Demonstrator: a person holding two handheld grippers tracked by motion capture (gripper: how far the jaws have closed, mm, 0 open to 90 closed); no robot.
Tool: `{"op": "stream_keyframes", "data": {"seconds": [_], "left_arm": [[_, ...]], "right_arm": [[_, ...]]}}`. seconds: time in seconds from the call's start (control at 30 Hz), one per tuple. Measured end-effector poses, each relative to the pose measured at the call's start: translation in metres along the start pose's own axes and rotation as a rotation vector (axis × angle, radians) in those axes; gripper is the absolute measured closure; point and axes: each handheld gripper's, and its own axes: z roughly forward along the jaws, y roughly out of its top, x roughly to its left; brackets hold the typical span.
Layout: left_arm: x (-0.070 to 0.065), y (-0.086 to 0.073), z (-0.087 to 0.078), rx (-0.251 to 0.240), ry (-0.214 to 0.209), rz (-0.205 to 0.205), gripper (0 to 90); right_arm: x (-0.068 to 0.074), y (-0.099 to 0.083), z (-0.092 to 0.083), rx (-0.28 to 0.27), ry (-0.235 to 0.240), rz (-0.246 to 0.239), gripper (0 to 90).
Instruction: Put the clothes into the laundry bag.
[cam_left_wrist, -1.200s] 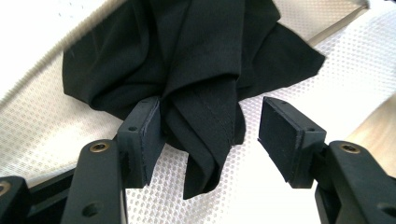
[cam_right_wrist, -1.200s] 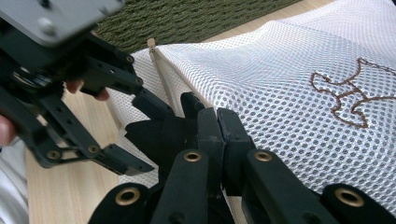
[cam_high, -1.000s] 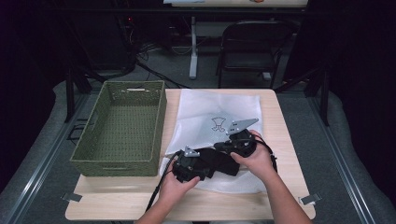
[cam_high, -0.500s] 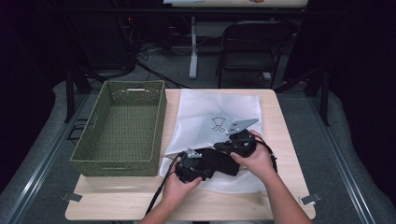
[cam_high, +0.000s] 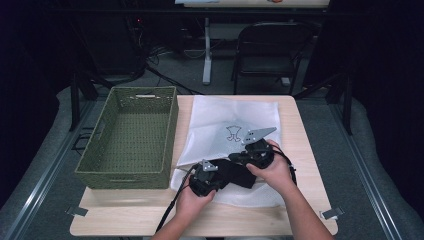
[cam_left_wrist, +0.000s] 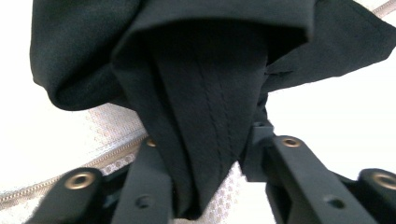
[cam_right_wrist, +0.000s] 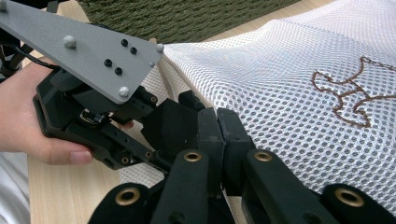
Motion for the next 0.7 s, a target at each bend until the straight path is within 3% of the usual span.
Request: {"op": "stream_keyframes", "data": {"seconds": [0.23, 0.33, 0.47, 0.7], "left_arm": [[0.000, 0.003, -0.002, -0.008, -0.020, -0.008, 80.6], [-0.001, 0.004, -0.003, -0.019, -0.036, -0.028, 80.9], [-0.002, 0.009, -0.004, -0.021, -0.053, -0.026, 81.1], [-0.005, 0.020, -0.005, -0.044, -0.055, -0.038, 81.2]], "right_arm": [[0.001, 0.000, 0.001, 0.003, -0.001, 0.000, 89.3], [0.000, 0.000, 0.001, 0.001, -0.001, -0.001, 89.3], [0.001, 0.000, 0.000, 0.000, -0.001, 0.000, 89.3], [0.002, 0.000, 0.001, 0.000, 0.005, 0.000, 89.3]]}}
